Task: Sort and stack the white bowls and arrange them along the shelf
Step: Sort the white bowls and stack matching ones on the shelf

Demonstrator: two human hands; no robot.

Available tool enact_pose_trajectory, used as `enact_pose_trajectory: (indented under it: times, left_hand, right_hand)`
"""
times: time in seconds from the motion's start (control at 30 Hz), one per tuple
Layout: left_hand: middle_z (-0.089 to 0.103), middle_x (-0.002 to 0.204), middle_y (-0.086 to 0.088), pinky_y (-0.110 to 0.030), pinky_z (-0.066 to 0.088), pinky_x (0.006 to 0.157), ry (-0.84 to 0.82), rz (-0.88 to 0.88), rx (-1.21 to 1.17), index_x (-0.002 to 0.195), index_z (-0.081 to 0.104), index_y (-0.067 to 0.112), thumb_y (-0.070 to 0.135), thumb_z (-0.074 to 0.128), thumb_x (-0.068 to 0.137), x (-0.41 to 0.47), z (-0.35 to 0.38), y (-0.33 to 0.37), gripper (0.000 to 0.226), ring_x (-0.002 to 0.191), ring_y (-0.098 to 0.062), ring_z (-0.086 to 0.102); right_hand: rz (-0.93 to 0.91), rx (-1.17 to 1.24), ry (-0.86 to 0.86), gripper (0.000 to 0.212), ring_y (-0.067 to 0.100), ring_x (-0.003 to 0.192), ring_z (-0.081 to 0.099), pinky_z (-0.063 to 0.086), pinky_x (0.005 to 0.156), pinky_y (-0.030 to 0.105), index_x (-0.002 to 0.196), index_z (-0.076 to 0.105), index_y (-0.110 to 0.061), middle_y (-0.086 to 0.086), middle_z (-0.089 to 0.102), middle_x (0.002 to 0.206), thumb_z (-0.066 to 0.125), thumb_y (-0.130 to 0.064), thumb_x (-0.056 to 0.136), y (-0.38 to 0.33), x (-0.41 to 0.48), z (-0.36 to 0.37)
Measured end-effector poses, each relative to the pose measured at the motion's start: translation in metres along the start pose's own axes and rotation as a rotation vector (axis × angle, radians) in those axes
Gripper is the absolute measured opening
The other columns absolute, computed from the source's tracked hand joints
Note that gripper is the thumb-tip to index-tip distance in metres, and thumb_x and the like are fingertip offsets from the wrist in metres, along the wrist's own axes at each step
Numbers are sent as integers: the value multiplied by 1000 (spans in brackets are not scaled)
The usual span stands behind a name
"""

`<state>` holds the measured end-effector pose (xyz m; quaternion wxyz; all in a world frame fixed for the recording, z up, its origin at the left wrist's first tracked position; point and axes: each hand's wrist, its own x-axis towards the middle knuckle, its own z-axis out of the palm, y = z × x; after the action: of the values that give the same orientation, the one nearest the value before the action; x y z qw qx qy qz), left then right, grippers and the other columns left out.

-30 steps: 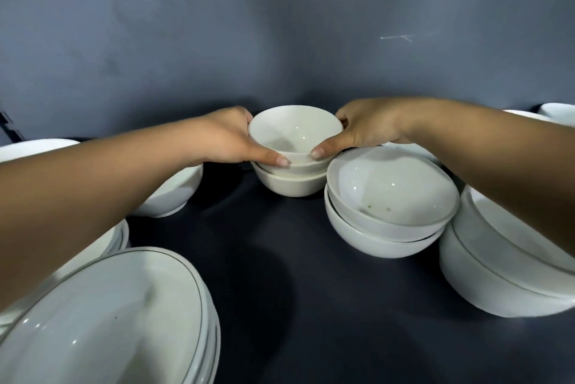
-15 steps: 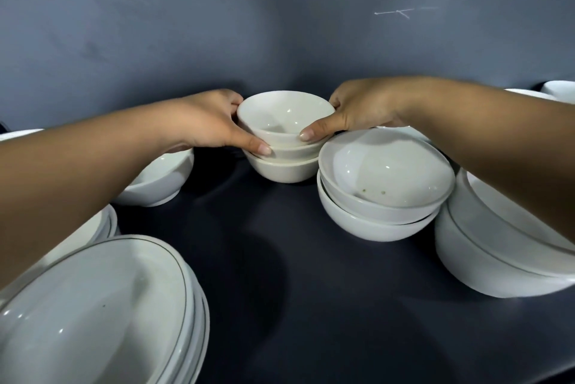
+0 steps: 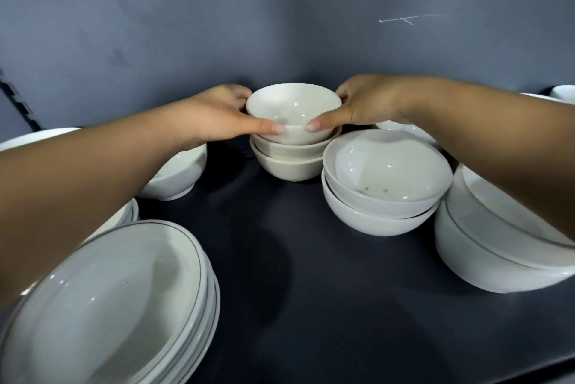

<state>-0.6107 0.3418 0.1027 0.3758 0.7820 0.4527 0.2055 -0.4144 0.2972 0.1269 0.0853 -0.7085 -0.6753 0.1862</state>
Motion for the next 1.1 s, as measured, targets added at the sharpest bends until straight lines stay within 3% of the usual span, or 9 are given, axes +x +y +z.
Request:
enact_pose_trajectory:
  times: [0.07,0.17,0.3,0.43,0.6,0.83,0.93,1.0,1.1]
  left_hand:
    - [64,97,13,-22,43,95,83,23,-118,88,58,25,33,73,70,-6,-7,10,25,101,-5,58]
    - [67,89,12,-21,45,90,188,32,-365,87,60,23,38,66,77,-15,-18,30,19,92,-2,61]
    - [70,71,13,-15,52,71,297,112,-540,86,62,21,35,64,81,-42,-33,56,15,70,-1,65]
    - [70,77,14,-17,51,84,344,250,-463,89,61,18,28,72,69,-98,-53,53,26,81,-1,65]
    - [71,99,13,-12,49,79,587,321,-212,100,61,18,37,76,53,-201,-76,10,53,96,-3,65]
    - [73,94,12,-12,50,73,777,23,-318,95,68,19,64,84,29,-323,-59,-48,82,91,0,65]
    - [74,88,9,-14,52,69,814,-61,-424,81,76,19,58,82,46,-350,-53,-60,54,85,-2,67]
    - [74,78,10,-16,54,68,871,-133,-488,74,75,19,51,74,67,-360,-51,-66,33,76,0,68]
    - [74,81,7,-21,55,76,865,-168,-528,84,68,17,54,66,68,-368,-55,-79,40,80,-3,68]
  right_hand:
    - [-35,162,90,96,20,96,58,45,94,38,104,63,-12,1,64,102,62,-76,31,-3,-7,-10]
    - [-84,609,150,61,13,100,60,48,93,31,103,60,-10,0,66,103,69,-56,64,-13,-17,-25]
    - [-147,816,182,40,16,93,64,51,88,34,94,55,-14,2,66,94,67,-47,73,-40,-40,-37]
    - [-327,612,210,60,17,97,64,52,88,31,101,62,-11,5,68,103,68,-57,64,-70,-65,-37]
    - [-569,280,154,58,9,80,55,40,65,23,86,57,-24,-10,60,84,66,-66,48,-135,-92,-4]
    - [-698,321,-364,59,10,85,56,52,82,26,82,54,-17,-4,56,91,69,-64,50,-209,-109,82]
    - [-672,343,-518,72,14,69,48,46,64,23,96,58,-13,4,53,84,64,-67,48,-232,-124,105]
    - [-648,351,-533,68,13,67,49,46,62,23,106,58,-12,3,54,81,59,-66,64,-245,-129,114]
    - [-612,374,-546,65,15,68,50,48,64,23,107,57,-13,3,54,81,56,-65,69,-259,-135,120]
